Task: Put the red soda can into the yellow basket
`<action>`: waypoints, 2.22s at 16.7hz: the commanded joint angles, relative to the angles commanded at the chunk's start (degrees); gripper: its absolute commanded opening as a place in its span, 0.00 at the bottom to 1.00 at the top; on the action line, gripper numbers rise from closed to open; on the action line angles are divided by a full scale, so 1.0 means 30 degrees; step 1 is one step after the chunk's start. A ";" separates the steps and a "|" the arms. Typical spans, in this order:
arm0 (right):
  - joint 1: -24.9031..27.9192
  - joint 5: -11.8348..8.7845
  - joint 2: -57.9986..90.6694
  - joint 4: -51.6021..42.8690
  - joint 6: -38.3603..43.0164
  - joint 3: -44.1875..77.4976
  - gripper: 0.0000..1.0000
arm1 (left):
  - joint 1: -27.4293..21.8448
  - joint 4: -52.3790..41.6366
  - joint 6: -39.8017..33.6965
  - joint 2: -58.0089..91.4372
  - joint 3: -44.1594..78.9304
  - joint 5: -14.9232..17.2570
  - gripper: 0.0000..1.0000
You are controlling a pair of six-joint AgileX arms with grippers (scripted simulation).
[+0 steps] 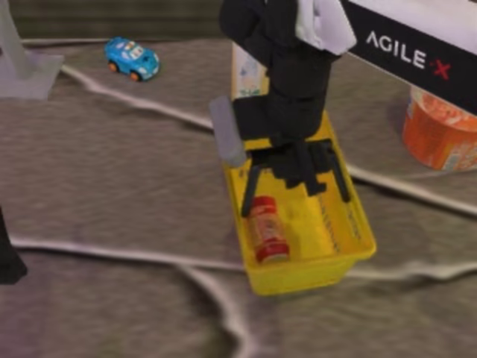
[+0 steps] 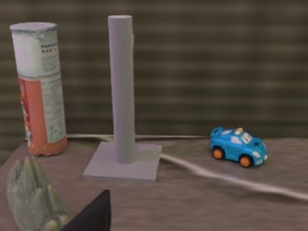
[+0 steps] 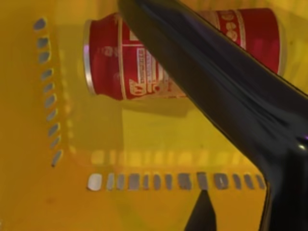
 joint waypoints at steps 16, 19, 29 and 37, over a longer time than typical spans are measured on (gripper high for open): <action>0.0000 0.0000 0.0000 0.0000 0.0000 0.0000 0.00 | 0.0000 0.0000 0.0000 0.0000 0.0000 0.0000 1.00; 0.0000 0.0000 0.0000 0.0000 0.0000 0.0000 0.00 | 0.0000 0.0000 0.0000 0.0000 0.0000 0.0000 1.00; 0.0000 0.0000 0.0000 0.0000 0.0000 0.0000 0.00 | 0.0000 0.0000 0.0000 0.0000 0.0000 0.0000 1.00; -0.0472 0.0000 -0.0390 -0.3092 -0.0612 0.2645 0.00 | 0.0000 0.0000 0.0000 0.0000 0.0000 0.0000 1.00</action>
